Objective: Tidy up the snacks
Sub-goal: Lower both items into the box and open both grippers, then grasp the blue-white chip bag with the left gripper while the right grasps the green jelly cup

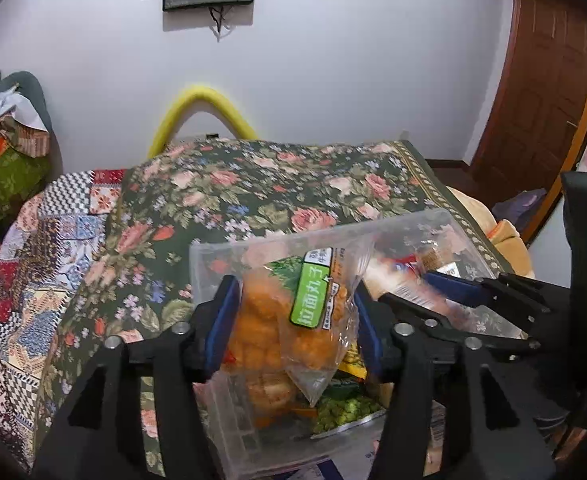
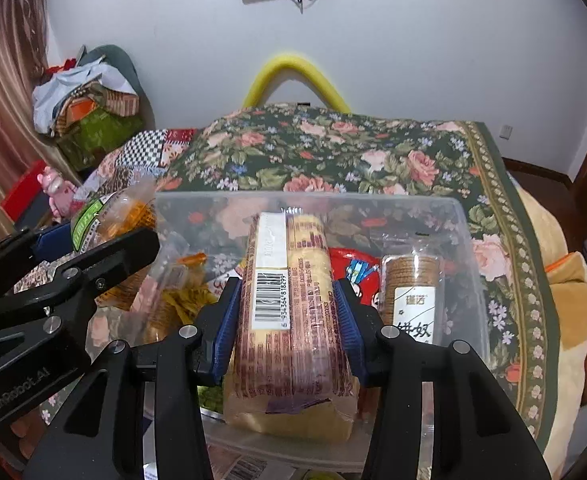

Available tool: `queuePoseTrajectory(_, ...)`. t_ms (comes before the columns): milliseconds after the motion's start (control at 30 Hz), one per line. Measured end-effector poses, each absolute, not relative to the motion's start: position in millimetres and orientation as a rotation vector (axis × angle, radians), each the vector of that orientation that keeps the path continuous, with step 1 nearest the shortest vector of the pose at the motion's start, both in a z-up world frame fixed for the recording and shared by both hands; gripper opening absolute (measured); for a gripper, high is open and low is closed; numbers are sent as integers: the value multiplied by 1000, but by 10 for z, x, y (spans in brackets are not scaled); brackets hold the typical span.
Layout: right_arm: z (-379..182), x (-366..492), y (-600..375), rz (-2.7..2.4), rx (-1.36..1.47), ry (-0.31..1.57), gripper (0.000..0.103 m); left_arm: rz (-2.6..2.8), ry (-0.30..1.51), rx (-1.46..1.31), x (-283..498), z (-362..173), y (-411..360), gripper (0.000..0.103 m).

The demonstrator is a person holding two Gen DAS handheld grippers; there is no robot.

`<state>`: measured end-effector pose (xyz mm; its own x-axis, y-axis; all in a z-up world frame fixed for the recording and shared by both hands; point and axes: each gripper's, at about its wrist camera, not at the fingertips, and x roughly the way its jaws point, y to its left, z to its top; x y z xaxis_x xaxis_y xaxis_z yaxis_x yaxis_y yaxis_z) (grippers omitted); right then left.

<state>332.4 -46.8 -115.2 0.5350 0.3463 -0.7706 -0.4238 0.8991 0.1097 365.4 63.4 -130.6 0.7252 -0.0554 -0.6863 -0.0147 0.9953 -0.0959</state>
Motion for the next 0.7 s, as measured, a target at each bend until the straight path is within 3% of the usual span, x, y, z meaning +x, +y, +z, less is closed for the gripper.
queuePoseTrajectory(67, -1146, 3293, -468, 456, -122, 885, 43, -41, 780, -125, 3663, -1335, 647, 65)
queuePoseTrajectory(700, -785, 2690, -860, 485, -126, 799, 46, -25, 800, -138, 2954, -1110, 766, 68)
